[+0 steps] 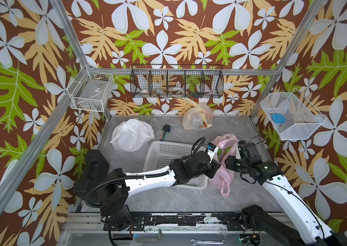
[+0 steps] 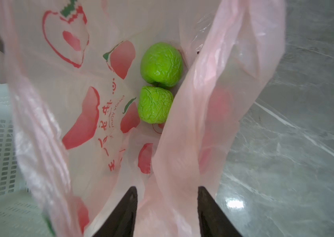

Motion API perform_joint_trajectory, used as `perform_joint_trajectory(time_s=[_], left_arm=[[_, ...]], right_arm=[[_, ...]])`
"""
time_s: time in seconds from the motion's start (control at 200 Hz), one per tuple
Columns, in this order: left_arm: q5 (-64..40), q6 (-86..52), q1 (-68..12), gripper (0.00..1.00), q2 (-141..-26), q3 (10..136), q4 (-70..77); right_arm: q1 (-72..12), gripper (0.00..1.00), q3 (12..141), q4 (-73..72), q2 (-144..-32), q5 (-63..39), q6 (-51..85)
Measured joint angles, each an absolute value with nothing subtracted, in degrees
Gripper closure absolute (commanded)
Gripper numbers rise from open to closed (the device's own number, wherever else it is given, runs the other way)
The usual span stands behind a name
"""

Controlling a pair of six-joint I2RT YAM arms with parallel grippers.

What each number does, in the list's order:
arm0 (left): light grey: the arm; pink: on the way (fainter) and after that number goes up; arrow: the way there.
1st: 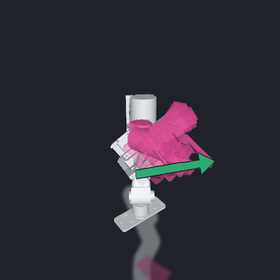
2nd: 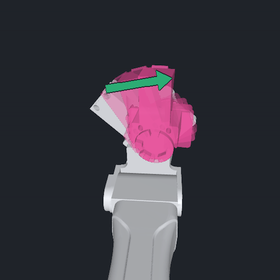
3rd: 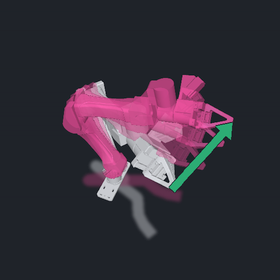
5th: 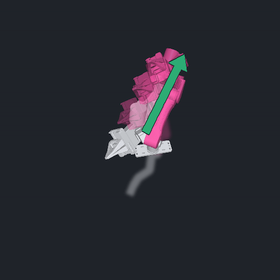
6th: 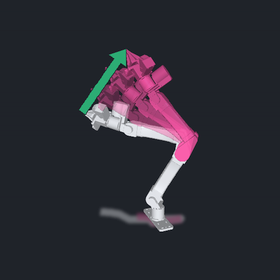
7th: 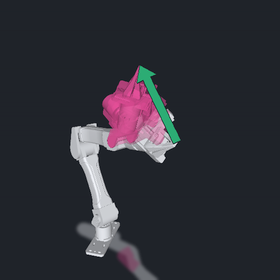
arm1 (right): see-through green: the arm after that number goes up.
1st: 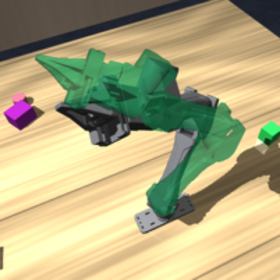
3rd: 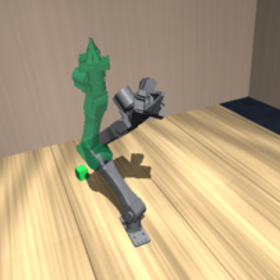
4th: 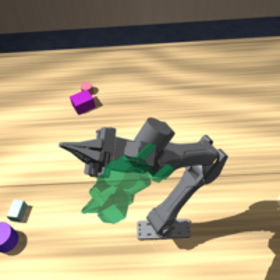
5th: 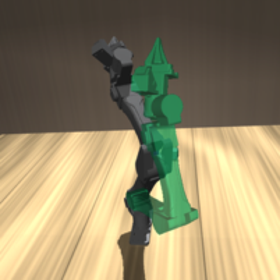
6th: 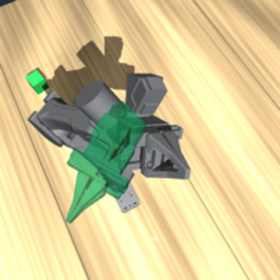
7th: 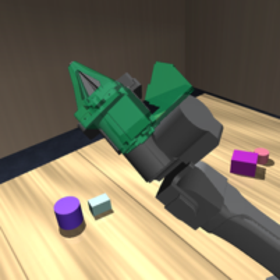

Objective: Untie the knot of a plastic bag & take out the apple
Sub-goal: Pick up the apple from the plastic bag.

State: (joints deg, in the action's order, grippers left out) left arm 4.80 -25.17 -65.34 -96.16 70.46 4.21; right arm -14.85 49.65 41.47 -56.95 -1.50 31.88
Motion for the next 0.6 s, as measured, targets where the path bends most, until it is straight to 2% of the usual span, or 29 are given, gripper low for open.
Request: perform_joint_trajectory(time_s=[0.03, 0.11, 0.145, 0.335, 0.51, 0.601], left_arm=[[5.0, -25.2, -65.6, 0.62, -97.5, 71.2, 4.4], [5.5, -25.4, -66.3, 0.70, -101.0, 73.0, 4.3], [5.5, -25.3, -66.6, 0.74, -102.4, 73.6, 4.3], [6.0, -26.9, -67.9, 0.87, -104.9, 70.5, 4.1], [6.4, -28.3, -68.2, 0.92, -105.7, 67.0, 6.6], [7.0, -28.4, -68.2, 0.94, -106.0, 66.6, 7.9]], right_arm=[[-14.2, 0.53, 49.2, 39.9, -58.7, -1.5, 31.9], [-13.5, 0.72, 48.9, 36.8, -63.2, -1.8, 31.0], [-13.5, 0.76, 49.1, 35.9, -64.8, -2.0, 31.1], [-13.4, 0.77, 46.7, 33.8, -65.9, -1.3, 29.8], [-12.3, 0.77, 41.0, 33.5, -64.1, 0.4, 29.6], [-11.3, 0.81, 38.8, 33.1, -63.9, 0.4, 29.5]])
